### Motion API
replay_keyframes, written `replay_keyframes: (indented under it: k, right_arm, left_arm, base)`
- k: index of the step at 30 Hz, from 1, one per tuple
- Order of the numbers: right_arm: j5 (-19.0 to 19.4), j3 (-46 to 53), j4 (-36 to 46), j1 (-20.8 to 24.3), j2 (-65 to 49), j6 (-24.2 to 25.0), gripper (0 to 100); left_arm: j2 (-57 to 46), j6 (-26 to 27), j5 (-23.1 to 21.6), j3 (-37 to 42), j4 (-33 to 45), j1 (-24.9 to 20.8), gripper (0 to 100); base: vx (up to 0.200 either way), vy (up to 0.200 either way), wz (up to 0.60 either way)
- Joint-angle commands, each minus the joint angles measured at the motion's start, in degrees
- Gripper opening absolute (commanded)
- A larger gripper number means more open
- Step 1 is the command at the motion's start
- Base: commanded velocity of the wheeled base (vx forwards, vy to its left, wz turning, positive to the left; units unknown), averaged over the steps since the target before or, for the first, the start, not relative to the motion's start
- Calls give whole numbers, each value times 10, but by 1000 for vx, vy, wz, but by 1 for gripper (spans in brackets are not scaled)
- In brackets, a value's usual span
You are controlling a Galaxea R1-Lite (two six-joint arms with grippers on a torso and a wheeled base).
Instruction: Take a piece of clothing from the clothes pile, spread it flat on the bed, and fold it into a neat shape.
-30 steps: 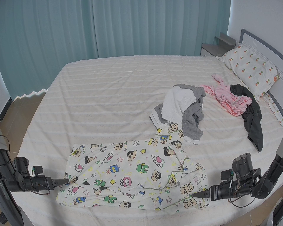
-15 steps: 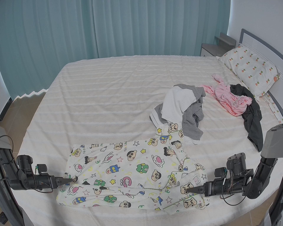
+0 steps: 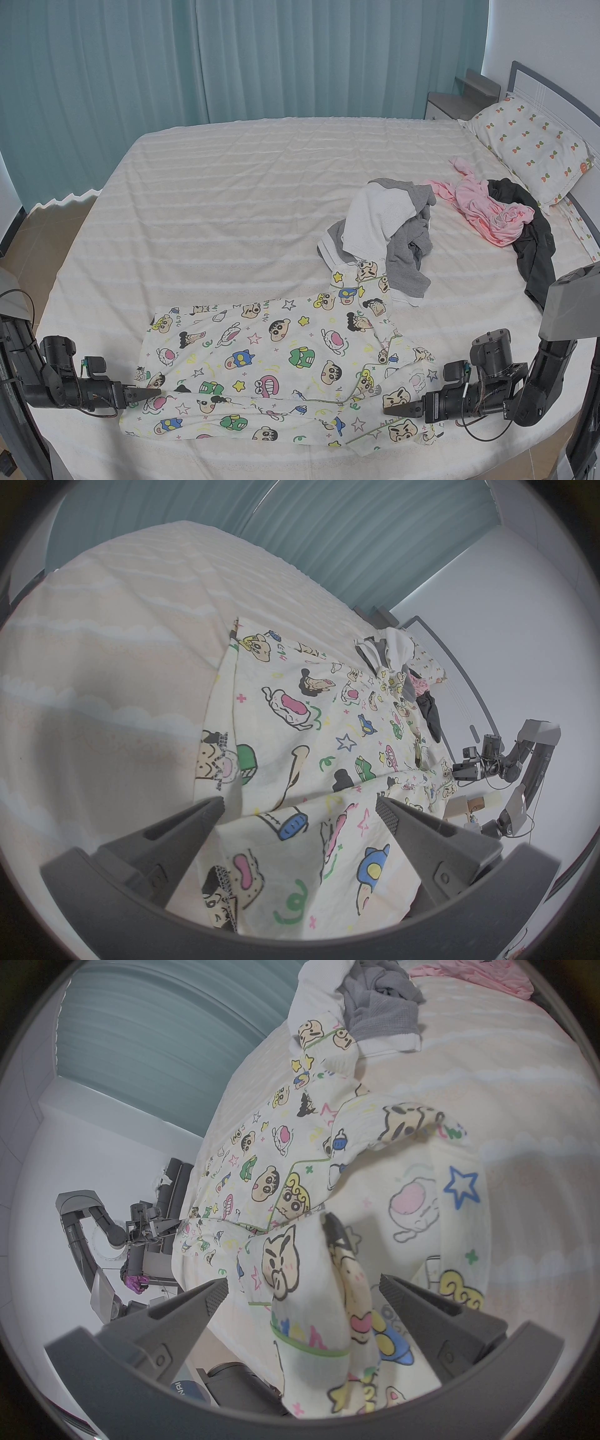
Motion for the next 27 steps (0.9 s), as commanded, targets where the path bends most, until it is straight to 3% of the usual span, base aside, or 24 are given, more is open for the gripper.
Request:
replay_keyframes:
  k: [1,2,14,22,27]
  right_arm:
    - [4,-19,1,14,25,4,100]
    - [4,-21,1,14,26,4,0]
    - [4,0,-13,11,19,3,0]
    - [5,64,-151,10,29,8,0]
    - [12,113,-251,9,51,8,0]
  left_arm:
    - [11,7,0,5,-1,-9,100]
    - [11,8,0,6,-1,-9,0]
    - [0,7,0,8,-7,-8,0]
    - [-30,8,-5,29,-7,-2,0]
    - [-66,6,-34,52,-22,-2,0]
  base:
    - [0,0,0]
    - [0,0,0]
    - [0,0,0]
    - [0,0,0]
    - [0,0,0]
